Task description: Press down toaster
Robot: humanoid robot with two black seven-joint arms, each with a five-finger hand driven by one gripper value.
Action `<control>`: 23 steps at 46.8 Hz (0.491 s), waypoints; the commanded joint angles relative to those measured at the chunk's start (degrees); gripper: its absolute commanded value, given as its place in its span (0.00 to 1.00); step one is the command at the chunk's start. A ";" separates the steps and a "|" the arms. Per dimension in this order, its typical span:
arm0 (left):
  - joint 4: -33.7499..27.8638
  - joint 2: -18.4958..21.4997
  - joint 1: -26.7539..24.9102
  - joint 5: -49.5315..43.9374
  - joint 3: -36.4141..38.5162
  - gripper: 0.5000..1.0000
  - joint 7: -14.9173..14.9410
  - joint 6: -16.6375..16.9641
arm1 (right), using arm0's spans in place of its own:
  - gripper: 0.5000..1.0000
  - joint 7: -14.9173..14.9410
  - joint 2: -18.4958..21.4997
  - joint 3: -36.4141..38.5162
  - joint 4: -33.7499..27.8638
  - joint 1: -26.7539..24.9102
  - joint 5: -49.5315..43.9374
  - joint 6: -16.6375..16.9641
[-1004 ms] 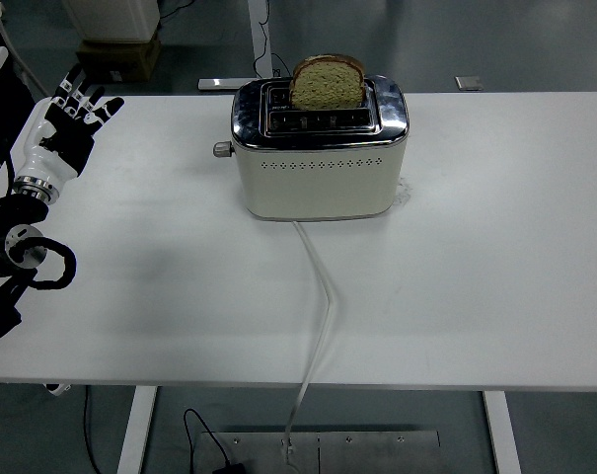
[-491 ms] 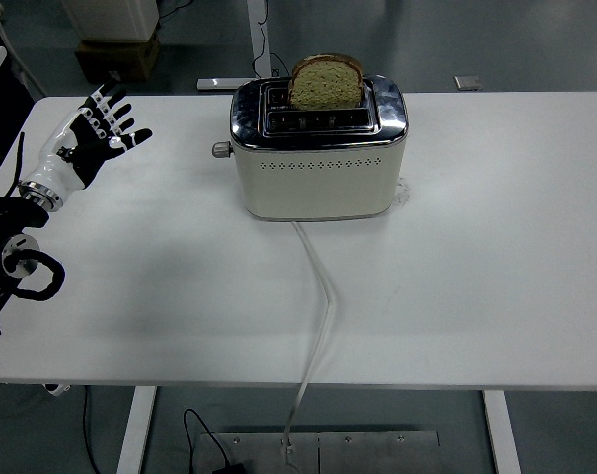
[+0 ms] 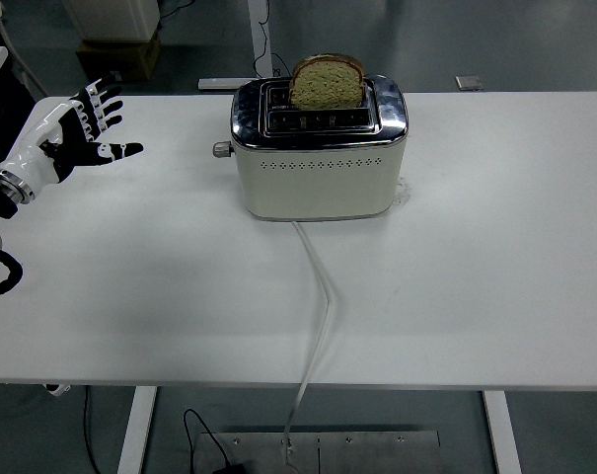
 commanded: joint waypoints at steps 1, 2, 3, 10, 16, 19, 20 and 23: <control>-0.14 0.06 0.08 2.76 0.12 1.00 0.00 -0.17 | 1.00 0.00 0.00 0.00 -0.01 0.00 0.00 0.00; -0.14 0.14 0.08 3.46 0.12 1.00 0.00 -0.17 | 1.00 0.00 0.00 0.00 -0.01 0.00 0.00 0.00; -0.14 0.14 0.08 4.17 0.12 1.00 0.00 -0.17 | 1.00 0.00 0.00 0.00 -0.01 0.00 0.00 0.00; -0.41 0.06 -0.01 9.09 0.30 1.00 0.00 -0.26 | 1.00 0.00 0.00 0.00 0.07 0.00 0.00 0.00; -0.41 0.06 -0.45 12.43 1.61 1.00 0.00 -0.26 | 1.00 0.00 0.00 0.00 -0.01 0.00 0.00 0.00; -0.41 0.14 -1.15 13.57 2.49 1.00 0.00 -0.26 | 1.00 0.00 0.00 0.00 -0.01 0.00 0.00 0.00; -0.49 0.14 -1.33 13.75 2.67 1.00 0.00 -0.26 | 1.00 0.00 0.00 0.00 -0.01 0.00 0.00 0.00; -0.49 0.14 -1.59 14.45 3.20 1.00 0.00 -0.26 | 1.00 0.00 0.00 0.00 -0.01 0.00 0.00 0.00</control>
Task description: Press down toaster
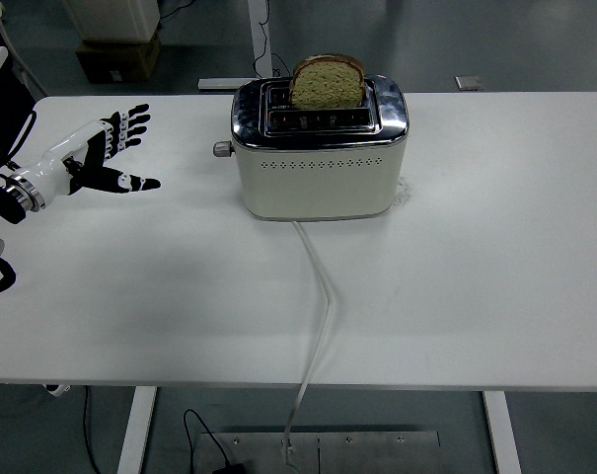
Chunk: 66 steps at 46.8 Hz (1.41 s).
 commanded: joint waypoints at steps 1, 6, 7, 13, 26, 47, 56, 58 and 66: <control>-0.05 0.07 -0.31 0.91 0.52 1.00 0.00 0.01 | 1.00 0.00 0.00 0.00 0.00 0.00 0.00 0.00; -0.31 0.07 -0.93 3.28 0.61 1.00 0.00 0.01 | 1.00 0.00 0.00 0.00 0.00 0.00 0.00 0.00; -0.57 0.07 -0.93 3.99 0.61 1.00 0.00 0.01 | 1.00 0.00 0.00 0.00 0.00 0.00 0.00 0.00; -4.00 1.73 -0.84 7.59 0.70 1.00 0.00 0.10 | 1.00 0.00 0.00 0.00 0.00 0.00 0.00 0.00; -7.26 3.23 -0.75 15.41 0.70 1.00 0.00 0.62 | 1.00 0.00 0.00 0.00 0.00 0.00 0.00 0.00; -7.34 3.14 -0.93 20.60 0.87 1.00 0.00 0.89 | 1.00 0.00 0.00 0.00 0.00 0.00 0.00 0.00; -7.34 2.62 -1.54 20.69 1.66 1.00 0.00 0.89 | 1.00 0.00 0.00 0.00 0.00 0.00 0.00 0.00; -7.43 2.44 -1.72 20.61 1.84 1.00 0.00 0.89 | 1.00 0.00 0.00 0.00 0.00 0.00 0.00 0.00; -7.34 2.18 -2.25 20.60 1.93 1.00 0.00 0.89 | 1.00 0.00 0.00 0.00 0.00 0.00 0.00 0.00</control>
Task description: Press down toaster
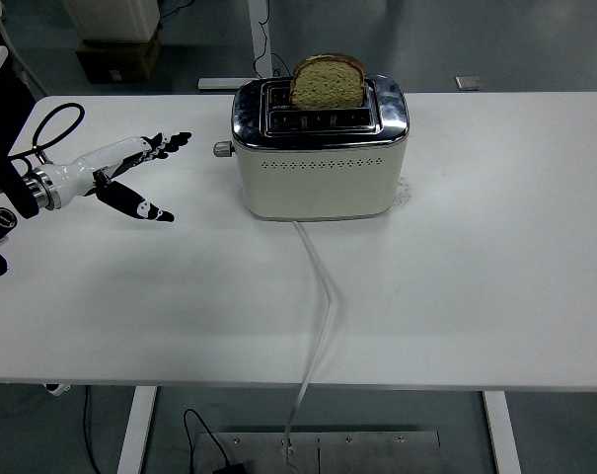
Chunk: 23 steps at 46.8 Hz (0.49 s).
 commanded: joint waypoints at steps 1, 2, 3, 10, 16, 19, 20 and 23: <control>0.08 -0.10 -0.06 -0.07 0.05 1.00 0.00 -0.03 | 1.00 0.00 0.00 0.00 -0.01 0.00 0.00 0.00; -0.01 -0.10 -0.06 -0.07 0.05 1.00 0.00 -0.03 | 1.00 0.00 0.00 0.00 -0.01 0.00 0.00 0.00; -0.01 -0.10 -0.06 0.02 0.05 1.00 0.00 -0.03 | 1.00 0.00 0.00 0.00 -0.01 0.00 0.00 0.00; -0.01 -0.54 -0.14 0.02 0.75 1.00 0.00 -0.03 | 1.00 0.00 0.00 0.00 -0.01 0.00 0.00 0.00; -0.01 -0.71 -0.32 0.02 1.89 1.00 0.00 -0.03 | 1.00 0.00 0.00 0.00 -0.01 0.00 0.00 0.00; -0.01 -1.15 -0.67 0.02 2.25 1.00 0.00 0.05 | 1.00 0.00 0.00 0.00 0.08 0.00 0.00 0.00; -0.01 -1.33 -0.67 -0.07 2.25 1.00 0.00 0.05 | 1.00 0.00 0.00 0.00 -0.01 0.00 0.00 0.00; -0.01 -1.77 -0.76 -0.07 2.25 1.00 0.00 0.14 | 1.00 0.00 0.00 0.00 -0.01 0.00 0.00 0.00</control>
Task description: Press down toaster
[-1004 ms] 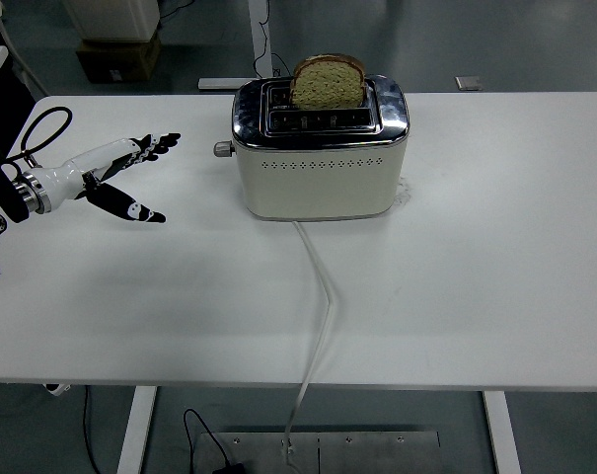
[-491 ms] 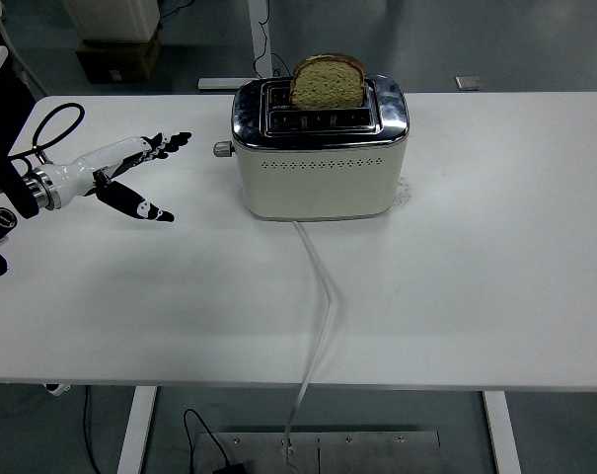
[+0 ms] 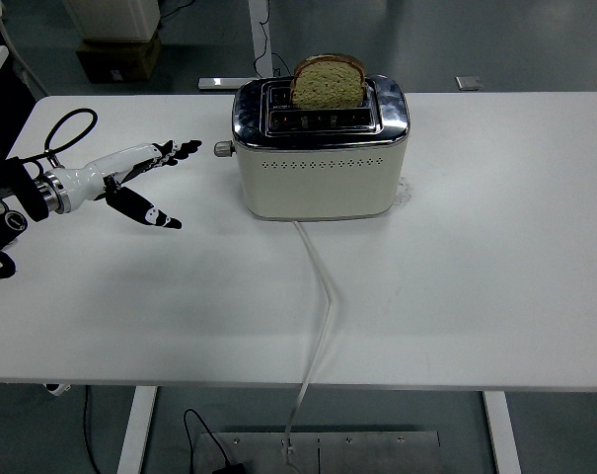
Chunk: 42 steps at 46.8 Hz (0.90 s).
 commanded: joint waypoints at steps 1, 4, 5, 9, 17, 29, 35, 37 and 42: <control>0.00 -0.36 -0.16 -0.08 0.01 1.00 0.00 0.13 | 1.00 0.00 0.00 0.00 -0.01 -0.01 0.00 0.00; 0.00 -0.36 -0.25 -0.08 0.01 1.00 0.00 0.13 | 1.00 0.00 0.00 0.00 -0.01 -0.01 0.00 0.00; 0.00 -0.45 -0.25 -0.08 0.01 1.00 0.00 0.22 | 1.00 0.00 0.00 0.00 -0.01 -0.01 0.00 0.00; 0.00 -0.89 -0.25 -0.08 0.01 1.00 0.00 0.31 | 1.00 0.00 0.00 0.00 -0.01 -0.01 0.00 0.00; 0.09 -1.33 -0.25 -0.08 0.01 1.00 0.00 0.31 | 1.00 0.00 0.00 0.00 -0.01 -0.01 0.00 0.00; 0.09 -1.77 -0.16 -0.08 0.10 1.00 0.00 1.10 | 1.00 0.00 0.00 0.00 -0.01 -0.01 0.00 0.00; 0.09 -2.21 -0.16 -0.17 0.63 1.00 0.00 1.18 | 1.00 0.00 0.00 0.00 -0.01 -0.01 0.00 0.00; 0.09 -2.21 -0.16 -0.17 0.63 1.00 0.00 1.36 | 1.00 0.00 0.00 0.00 -0.01 -0.01 0.00 0.00; 0.09 -2.56 -0.16 -0.26 1.15 1.00 0.09 1.45 | 1.00 0.00 0.00 0.00 0.08 -0.01 0.00 0.00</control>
